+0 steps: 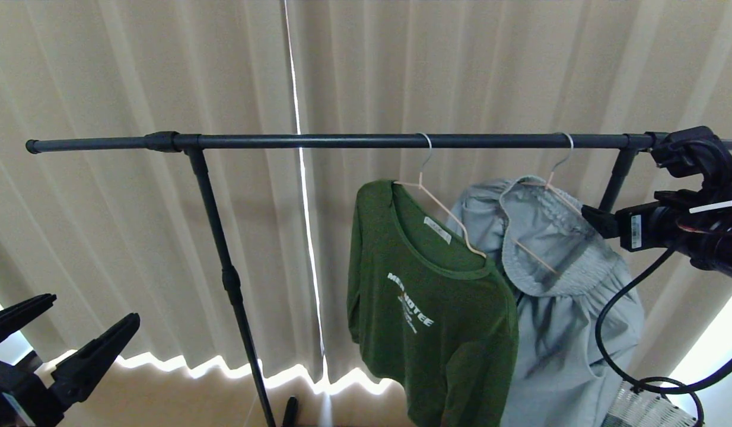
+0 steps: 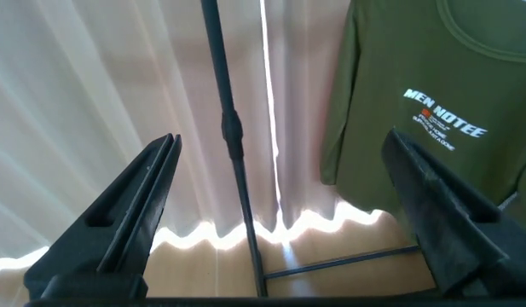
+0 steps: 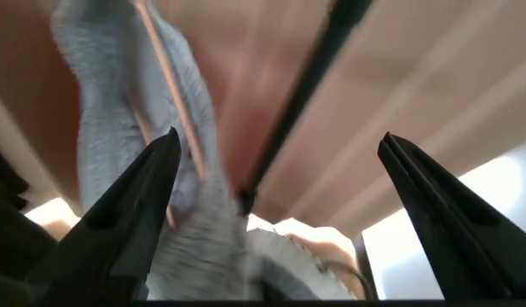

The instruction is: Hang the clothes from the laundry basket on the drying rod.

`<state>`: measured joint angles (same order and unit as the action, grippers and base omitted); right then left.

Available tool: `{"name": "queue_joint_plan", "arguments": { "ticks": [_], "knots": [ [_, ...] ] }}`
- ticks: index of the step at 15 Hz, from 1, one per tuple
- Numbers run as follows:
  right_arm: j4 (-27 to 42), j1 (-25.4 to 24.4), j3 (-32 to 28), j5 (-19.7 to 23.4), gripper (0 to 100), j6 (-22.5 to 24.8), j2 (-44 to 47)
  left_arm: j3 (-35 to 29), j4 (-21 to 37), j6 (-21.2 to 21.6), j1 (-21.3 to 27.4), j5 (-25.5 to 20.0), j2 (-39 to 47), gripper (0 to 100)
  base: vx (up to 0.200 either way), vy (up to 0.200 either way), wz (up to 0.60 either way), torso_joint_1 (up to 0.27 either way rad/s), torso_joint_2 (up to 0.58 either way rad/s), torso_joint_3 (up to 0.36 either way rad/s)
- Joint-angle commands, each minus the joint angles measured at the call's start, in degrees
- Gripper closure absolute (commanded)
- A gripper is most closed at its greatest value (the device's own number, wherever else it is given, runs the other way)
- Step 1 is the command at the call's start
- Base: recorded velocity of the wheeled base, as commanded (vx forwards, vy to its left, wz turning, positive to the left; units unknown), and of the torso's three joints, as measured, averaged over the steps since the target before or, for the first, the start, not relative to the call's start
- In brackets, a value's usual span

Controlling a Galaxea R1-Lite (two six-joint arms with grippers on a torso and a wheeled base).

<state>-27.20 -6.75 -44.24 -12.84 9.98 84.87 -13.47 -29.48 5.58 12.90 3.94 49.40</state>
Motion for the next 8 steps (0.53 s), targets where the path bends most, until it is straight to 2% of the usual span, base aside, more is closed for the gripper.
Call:
{"name": "queue_joint_plan", "arguments": {
  "ticks": [1,3,4,5,6,8],
  "knots": [
    [-2.9,-0.4,2.6,1.7,0,0.1,-1.6,0.0,0.0,0.4,-1.1,0.0,0.3,0,0.0,0.0,0.0,0.0,0.0,0.0],
    [-5.2,-0.4,3.5,1.9,0,0.1,-1.6,0.0,0.0,0.6,-1.8,0.0,0.6,0,0.0,0.0,0.0,0.0,0.0,0.0],
    [-9.5,-0.4,4.9,2.3,0,0.0,-1.6,0.0,0.0,0.6,-2.4,0.0,0.7,0,0.0,0.0,0.0,0.0,0.0,0.0],
    [-10.2,-0.4,5.2,2.5,0,0.0,-1.6,0.0,0.0,0.7,-2.4,0.0,0.7,0,0.0,0.0,0.0,0.0,0.0,0.0],
    [-14.6,-0.4,6.8,3.7,0,0.1,-1.6,-0.3,0.0,0.8,-2.5,0.1,0.8,0,0.0,0.0,0.0,0.0,0.0,0.0],
    [-18.5,-0.4,8.5,4.0,0,0.2,-1.8,0.0,0.0,1.7,-2.6,0.5,1.0,0,0.0,0.0,0.0,0.0,0.0,0.0]
  ]
}}
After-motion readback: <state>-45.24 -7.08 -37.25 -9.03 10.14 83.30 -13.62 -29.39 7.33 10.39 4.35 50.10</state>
